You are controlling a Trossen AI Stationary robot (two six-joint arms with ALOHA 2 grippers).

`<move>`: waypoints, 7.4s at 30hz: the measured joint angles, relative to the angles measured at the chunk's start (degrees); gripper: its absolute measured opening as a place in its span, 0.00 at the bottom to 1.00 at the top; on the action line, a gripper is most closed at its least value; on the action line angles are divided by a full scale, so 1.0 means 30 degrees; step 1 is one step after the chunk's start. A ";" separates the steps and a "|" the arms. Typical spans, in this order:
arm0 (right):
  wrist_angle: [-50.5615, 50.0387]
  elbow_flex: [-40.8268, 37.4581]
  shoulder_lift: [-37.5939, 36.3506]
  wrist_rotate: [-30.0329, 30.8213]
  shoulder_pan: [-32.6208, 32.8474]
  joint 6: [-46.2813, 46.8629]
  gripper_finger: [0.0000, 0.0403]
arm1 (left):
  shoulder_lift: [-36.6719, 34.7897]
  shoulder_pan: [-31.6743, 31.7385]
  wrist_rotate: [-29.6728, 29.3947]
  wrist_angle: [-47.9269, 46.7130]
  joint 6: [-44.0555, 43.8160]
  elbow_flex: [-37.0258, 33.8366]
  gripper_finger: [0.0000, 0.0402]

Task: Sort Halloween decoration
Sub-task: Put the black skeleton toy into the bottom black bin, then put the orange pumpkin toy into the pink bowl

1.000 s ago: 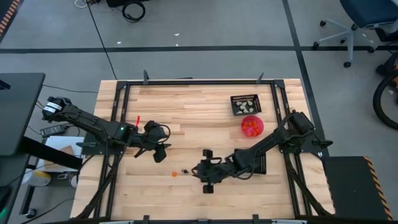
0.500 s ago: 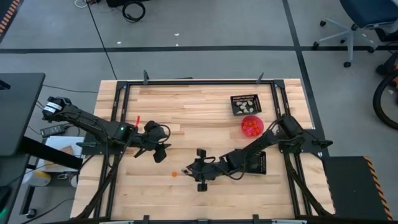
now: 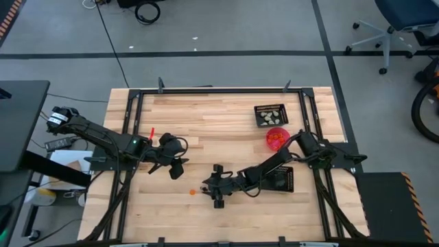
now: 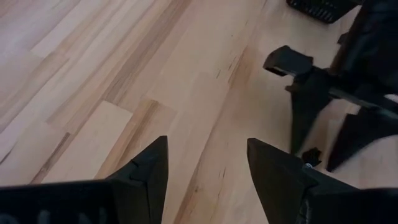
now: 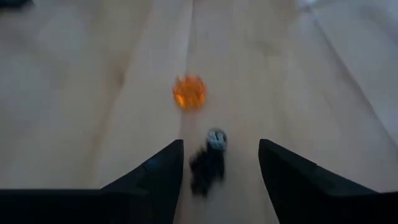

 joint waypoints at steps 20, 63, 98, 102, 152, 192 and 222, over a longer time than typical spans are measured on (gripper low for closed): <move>0.0457 0.0004 0.0963 0.0027 0.0029 0.0165 0.15 | -0.0007 0.0000 0.0000 0.0086 0.0000 0.0000 0.48; -2.2726 -0.0083 -0.9542 0.3964 0.3849 0.6616 0.12 | -0.0007 0.0000 0.0000 0.0101 -0.0007 0.0000 0.48; -2.7742 -0.4112 -1.0891 -0.0436 0.4896 1.4729 0.24 | -0.0007 0.0000 -0.0007 0.0159 -0.0007 0.0000 0.48; -2.7642 -0.4119 -1.0898 -0.0469 0.4863 1.4721 0.30 | -0.0007 0.0000 -0.0004 0.0159 -0.0007 0.0000 0.48; -0.6864 -0.0155 -0.4549 -0.0021 0.1925 0.0806 0.35 | 0.0000 0.0000 -0.0015 0.0377 0.0226 -0.0015 0.48; -0.0451 0.4843 0.3341 -0.3057 -0.0851 -0.2808 0.54 | -0.0004 0.0000 -0.0029 0.0352 0.0365 -0.0011 0.48; -0.4687 0.4813 0.2102 -0.3277 -0.1049 -0.2342 0.28 | 0.0000 -0.0007 -0.0051 0.0275 0.0356 -0.0007 0.48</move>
